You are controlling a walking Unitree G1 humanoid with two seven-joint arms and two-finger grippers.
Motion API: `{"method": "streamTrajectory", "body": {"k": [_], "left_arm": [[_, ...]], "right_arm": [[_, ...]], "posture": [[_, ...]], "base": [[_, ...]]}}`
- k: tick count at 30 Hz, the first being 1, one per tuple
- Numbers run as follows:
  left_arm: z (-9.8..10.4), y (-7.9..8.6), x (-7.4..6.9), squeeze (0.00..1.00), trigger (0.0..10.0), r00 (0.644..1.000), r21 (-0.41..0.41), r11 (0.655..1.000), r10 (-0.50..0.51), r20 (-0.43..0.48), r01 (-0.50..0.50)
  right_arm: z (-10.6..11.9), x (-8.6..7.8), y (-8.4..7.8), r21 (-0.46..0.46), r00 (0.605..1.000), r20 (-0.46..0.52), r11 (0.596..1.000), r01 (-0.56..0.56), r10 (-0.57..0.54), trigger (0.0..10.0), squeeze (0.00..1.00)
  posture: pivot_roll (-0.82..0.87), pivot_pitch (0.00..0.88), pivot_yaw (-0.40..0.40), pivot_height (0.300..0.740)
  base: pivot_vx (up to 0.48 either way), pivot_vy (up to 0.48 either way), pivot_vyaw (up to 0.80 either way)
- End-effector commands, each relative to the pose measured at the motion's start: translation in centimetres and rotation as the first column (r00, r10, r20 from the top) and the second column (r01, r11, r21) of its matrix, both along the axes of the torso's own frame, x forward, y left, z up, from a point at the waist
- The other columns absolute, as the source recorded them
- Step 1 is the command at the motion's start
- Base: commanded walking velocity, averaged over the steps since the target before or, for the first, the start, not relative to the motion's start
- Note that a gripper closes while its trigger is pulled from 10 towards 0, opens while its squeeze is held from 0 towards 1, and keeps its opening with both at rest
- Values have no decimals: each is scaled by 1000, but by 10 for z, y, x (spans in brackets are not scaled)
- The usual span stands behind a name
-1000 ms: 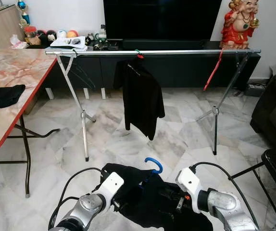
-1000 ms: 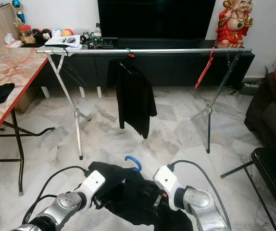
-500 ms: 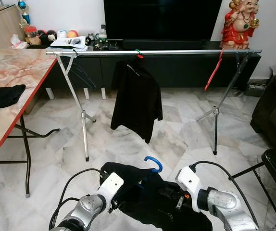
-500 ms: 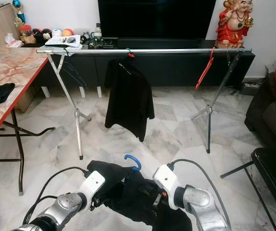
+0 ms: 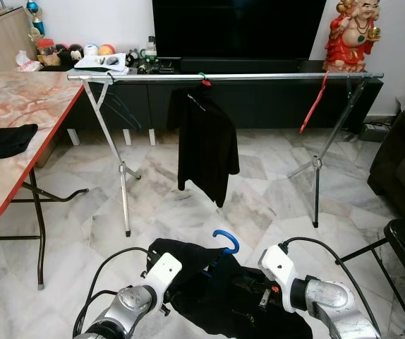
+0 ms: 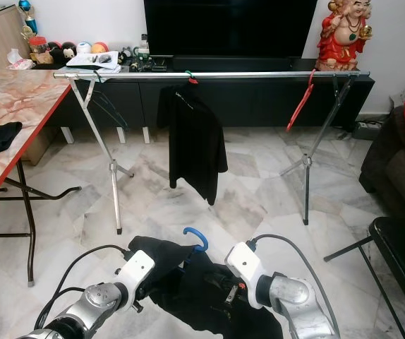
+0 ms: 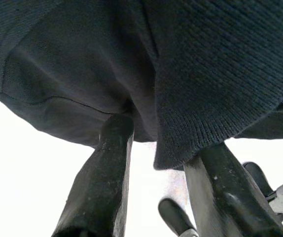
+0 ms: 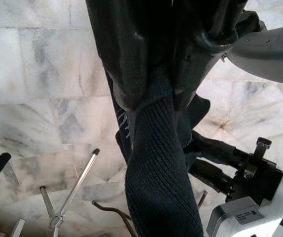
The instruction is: Hang hanger
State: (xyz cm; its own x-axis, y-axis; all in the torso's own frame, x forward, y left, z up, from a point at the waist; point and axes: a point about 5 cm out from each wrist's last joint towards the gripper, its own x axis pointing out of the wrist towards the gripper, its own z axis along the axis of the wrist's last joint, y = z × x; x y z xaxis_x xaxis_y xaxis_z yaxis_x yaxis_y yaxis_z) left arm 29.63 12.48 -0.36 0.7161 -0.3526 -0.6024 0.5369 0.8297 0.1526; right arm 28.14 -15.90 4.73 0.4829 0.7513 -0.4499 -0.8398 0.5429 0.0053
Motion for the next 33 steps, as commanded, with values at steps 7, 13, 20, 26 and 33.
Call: {"method": "streamTrajectory", "body": {"k": [7, 13, 20, 26, 33], "left_arm": [[1, 1, 1, 0, 0, 1000, -4, 1000, 16, -1, -16], [1, 3, 2, 0, 0, 999, -16, 999, 37, 3, -37], [3, 9, 4, 0, 0, 994, -28, 994, 107, 26, -106], [8, 21, 10, 0, 0, 979, -4, 982, 188, 81, -189], [9, 33, 11, 0, 0, 960, 44, 964, 257, 108, -263]], "right_arm": [[8, 3, 0, 22, 999, 38, 1000, 14, -15, 10000, 0], [8, 4, -1, 19, 999, 38, 1000, 16, -17, 10000, 0], [1, 1, -7, -37, 999, 22, 999, 24, -23, 10000, 0], [-37, -24, -33, -478, 984, -81, 860, -177, 157, 10000, 0], [-44, -35, -68, -618, 975, -146, 754, -224, 169, 10000, 0]], "posture": [[30, 27, -11, 740], [31, 29, -11, 740], [30, 28, -11, 740], [28, 30, -15, 740], [25, 33, -16, 740]], "base": [[0, 0, 0], [0, 0, 0], [0, 0, 0], [0, 0, 0], [0, 0, 0]]}}
